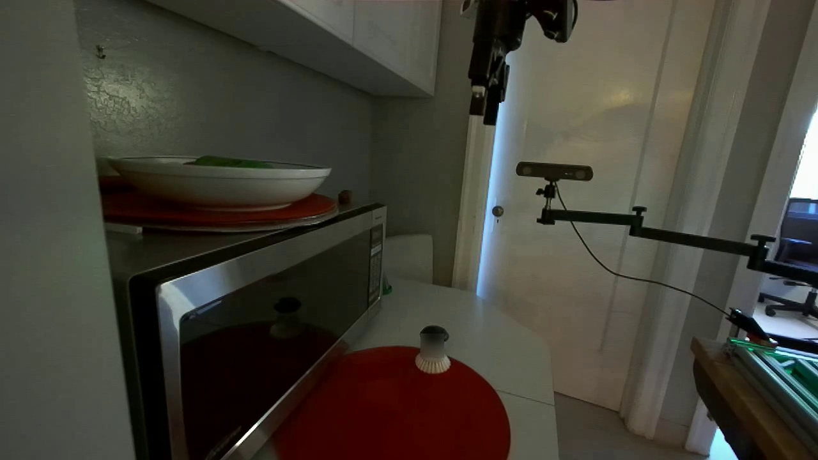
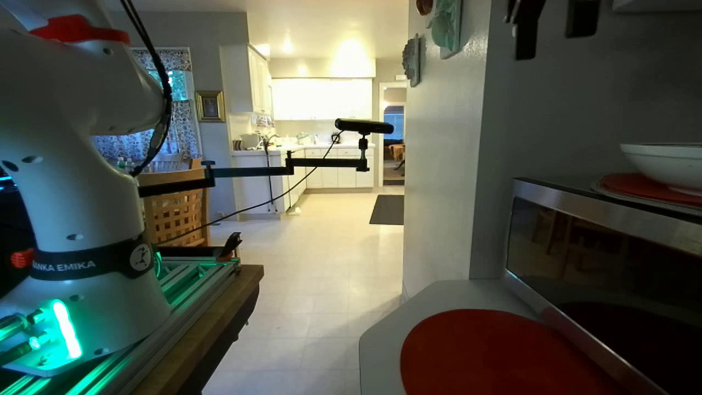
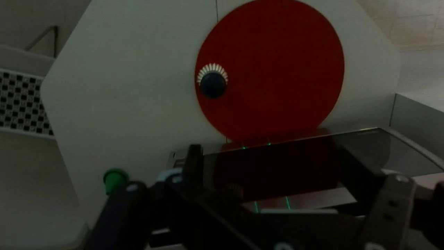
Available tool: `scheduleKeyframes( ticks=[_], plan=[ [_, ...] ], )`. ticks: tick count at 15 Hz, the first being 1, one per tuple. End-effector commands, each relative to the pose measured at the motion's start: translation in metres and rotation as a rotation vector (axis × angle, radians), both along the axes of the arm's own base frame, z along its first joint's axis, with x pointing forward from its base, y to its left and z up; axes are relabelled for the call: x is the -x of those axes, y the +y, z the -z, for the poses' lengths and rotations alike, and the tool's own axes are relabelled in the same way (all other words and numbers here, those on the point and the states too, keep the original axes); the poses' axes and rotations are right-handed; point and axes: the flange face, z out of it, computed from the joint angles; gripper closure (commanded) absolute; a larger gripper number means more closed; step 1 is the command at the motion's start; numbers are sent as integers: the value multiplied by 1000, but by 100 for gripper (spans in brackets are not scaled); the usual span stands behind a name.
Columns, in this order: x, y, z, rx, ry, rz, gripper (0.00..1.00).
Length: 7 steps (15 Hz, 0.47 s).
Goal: Pick up the bottle and put it in the bowl
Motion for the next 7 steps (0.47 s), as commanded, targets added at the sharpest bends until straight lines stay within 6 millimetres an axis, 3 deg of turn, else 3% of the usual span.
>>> scheduleKeyframes(
  ticks=[1,4,5,7],
  plan=[
    [27,14,15,-76,16,108,0],
    [38,34,26,-85,36,85,0],
    [27,28,25,-68,56,65,0],
    [31,35,26,-68,54,61,0]
  ],
)
